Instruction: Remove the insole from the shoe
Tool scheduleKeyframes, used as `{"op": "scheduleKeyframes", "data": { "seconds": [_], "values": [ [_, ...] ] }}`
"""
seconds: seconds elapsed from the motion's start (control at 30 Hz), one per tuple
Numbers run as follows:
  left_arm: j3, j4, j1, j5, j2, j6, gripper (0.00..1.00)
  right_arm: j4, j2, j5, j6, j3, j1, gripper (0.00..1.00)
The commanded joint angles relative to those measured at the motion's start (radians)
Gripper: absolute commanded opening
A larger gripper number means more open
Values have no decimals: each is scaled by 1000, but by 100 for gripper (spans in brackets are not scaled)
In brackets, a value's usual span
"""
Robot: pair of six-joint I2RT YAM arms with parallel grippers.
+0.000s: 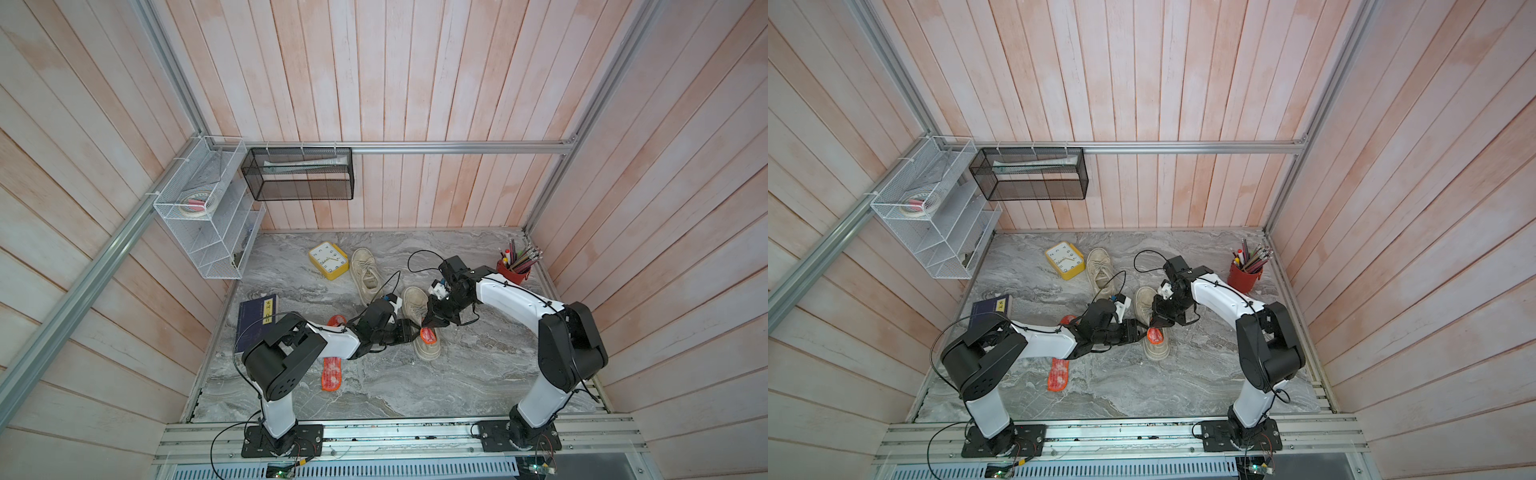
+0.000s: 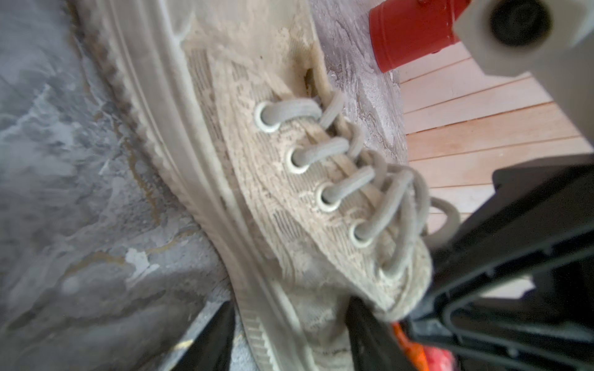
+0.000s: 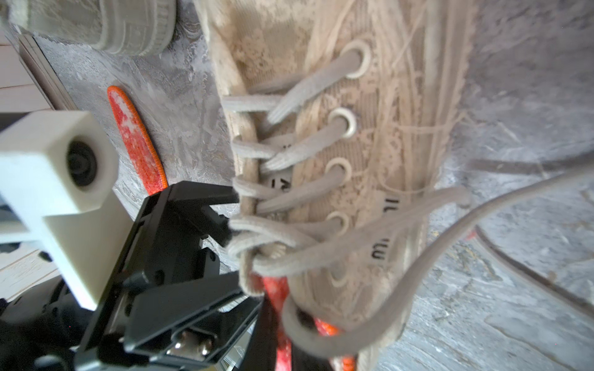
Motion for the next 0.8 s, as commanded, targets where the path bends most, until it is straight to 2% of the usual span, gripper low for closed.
{"op": "scheduleKeyframes", "data": {
  "seconds": [0.0, 0.13, 0.3, 0.5, 0.7, 0.77],
  "values": [
    [74, -99, 3, -35, 66, -8, 41, 22, -22, -93, 12, 11, 33, 0],
    [124, -226, 3, -95, 107, -20, 23, -42, -44, -94, 9, 65, 35, 0],
    [182, -338, 5, -158, 148, -17, 11, -175, -76, -111, -13, 148, 31, 0],
    [247, -415, 9, -217, 184, -30, 5, -171, -168, -200, 29, 98, 29, 0],
    [248, -361, 10, -196, 148, -25, 4, -141, -170, -76, 36, -51, 16, 0],
    [252, -352, 10, -189, 136, -25, 2, -76, -153, -118, 54, -93, 41, 0]
  ]
}}
